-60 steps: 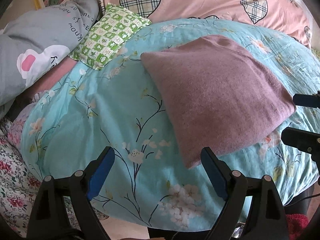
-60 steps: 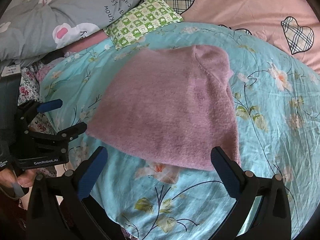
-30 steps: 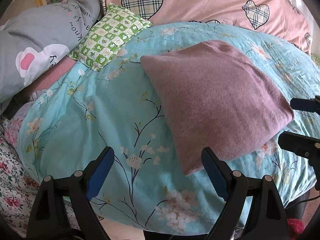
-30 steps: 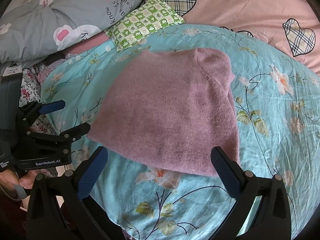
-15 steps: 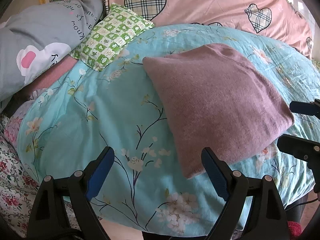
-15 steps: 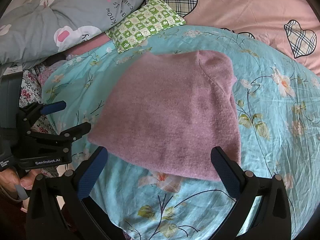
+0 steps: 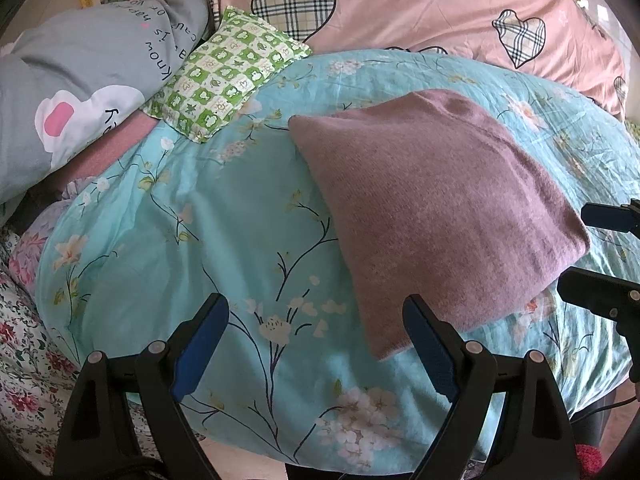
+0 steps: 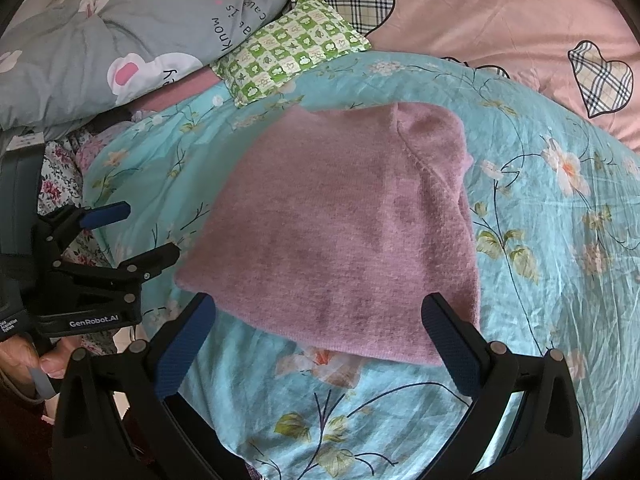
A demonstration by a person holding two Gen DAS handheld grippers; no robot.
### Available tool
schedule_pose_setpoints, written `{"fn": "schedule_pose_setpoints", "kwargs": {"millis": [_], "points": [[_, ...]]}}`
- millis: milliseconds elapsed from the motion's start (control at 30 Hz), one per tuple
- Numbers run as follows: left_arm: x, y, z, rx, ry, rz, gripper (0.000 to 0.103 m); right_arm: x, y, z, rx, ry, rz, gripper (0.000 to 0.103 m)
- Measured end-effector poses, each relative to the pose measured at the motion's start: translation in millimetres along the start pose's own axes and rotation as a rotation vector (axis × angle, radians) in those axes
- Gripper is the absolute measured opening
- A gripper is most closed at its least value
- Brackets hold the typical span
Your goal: Fold small clothes
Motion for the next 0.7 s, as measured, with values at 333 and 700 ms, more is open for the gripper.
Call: {"fn": "schedule_pose_setpoints", "kwargs": {"millis": [333,700], "points": [[1.9,0.1,-0.8,-0.004,0.0,0.006,0.089,0.7,0.5,-0.4,0.0,0.001,-0.001,0.103],[4.1,-0.3,0.2,-0.006,0.001,0.004,0.089,3.2,2.3,-0.8,0.003,-0.009,-0.001,0.103]]}}
Point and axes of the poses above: each gripper's, at about its wrist camera, not at the fingertips, and y roughly against the way its jaws point, x to its right, z to its underside, the point moved 1 cm from there along -y, roughly the way its jaws point, and after that the axes turned 3 degrees about z, right-handed, at the moved point
